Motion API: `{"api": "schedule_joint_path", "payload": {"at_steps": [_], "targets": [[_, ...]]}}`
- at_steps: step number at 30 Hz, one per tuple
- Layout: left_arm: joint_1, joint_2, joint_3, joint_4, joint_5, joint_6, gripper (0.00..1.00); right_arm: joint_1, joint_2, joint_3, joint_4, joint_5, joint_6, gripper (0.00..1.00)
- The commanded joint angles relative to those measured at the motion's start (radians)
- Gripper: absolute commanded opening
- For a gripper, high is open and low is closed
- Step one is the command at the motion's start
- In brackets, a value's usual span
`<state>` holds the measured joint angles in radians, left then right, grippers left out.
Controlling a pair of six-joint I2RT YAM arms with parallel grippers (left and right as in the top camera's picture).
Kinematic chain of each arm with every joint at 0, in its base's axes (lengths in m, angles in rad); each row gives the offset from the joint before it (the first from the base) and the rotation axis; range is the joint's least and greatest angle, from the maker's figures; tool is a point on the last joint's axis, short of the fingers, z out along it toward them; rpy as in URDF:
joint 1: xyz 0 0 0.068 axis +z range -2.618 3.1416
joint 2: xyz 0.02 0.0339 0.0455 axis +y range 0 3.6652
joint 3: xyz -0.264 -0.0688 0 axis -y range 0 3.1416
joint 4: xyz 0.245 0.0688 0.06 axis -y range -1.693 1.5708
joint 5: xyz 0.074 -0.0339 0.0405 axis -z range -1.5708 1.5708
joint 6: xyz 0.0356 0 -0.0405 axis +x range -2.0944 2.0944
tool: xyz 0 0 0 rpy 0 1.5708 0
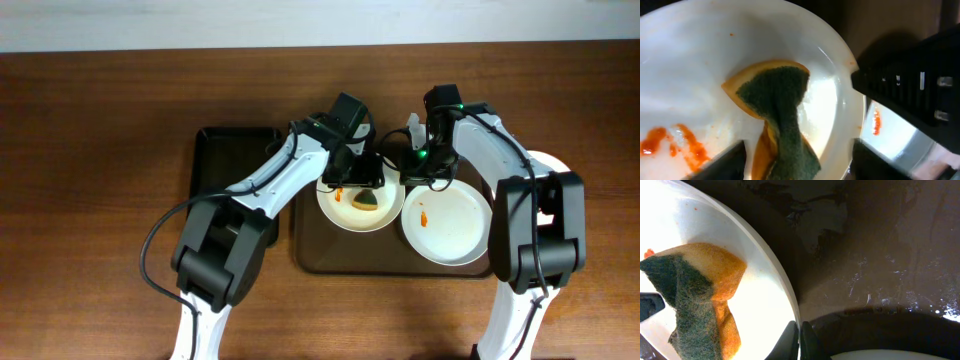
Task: Clean dirty plates on tray and stack at the side
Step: 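Wipe the middle plate with the sponge while the right gripper holds its rim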
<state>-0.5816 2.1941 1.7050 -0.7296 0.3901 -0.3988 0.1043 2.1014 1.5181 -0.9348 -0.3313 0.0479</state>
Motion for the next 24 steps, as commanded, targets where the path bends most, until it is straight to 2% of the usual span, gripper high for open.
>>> {"api": "schedule_joint_path", "payload": {"at_steps": [1,3,8,9,11,17,24], "targets": [[-0.052,0.019,-0.012,0.000,-0.116,0.010,0.27,0.001,-0.002,-0.002,-0.003,-0.006,-0.006,0.04],[-0.074,0.019,-0.013,-0.001,-0.158,0.011,0.34,0.001,-0.002,-0.002,-0.003,-0.006,-0.006,0.04],[-0.099,0.020,-0.037,0.000,-0.254,0.010,0.33,0.001,-0.002,-0.002,-0.004,-0.006,-0.006,0.04],[-0.099,0.023,-0.039,0.000,-0.257,0.010,0.27,0.001,-0.002,-0.002,-0.004,-0.006,-0.006,0.04],[-0.098,0.024,-0.047,0.000,-0.256,0.010,0.01,0.001,-0.002,-0.002,-0.004,-0.006,-0.006,0.04],[-0.089,0.033,-0.086,0.017,-0.256,0.006,0.00,0.001,-0.002,-0.002,-0.007,-0.006,-0.006,0.04],[-0.019,0.037,-0.087,-0.045,-0.261,0.011,0.00,0.001,-0.002,-0.002,-0.016,-0.005,-0.006,0.04]]}}
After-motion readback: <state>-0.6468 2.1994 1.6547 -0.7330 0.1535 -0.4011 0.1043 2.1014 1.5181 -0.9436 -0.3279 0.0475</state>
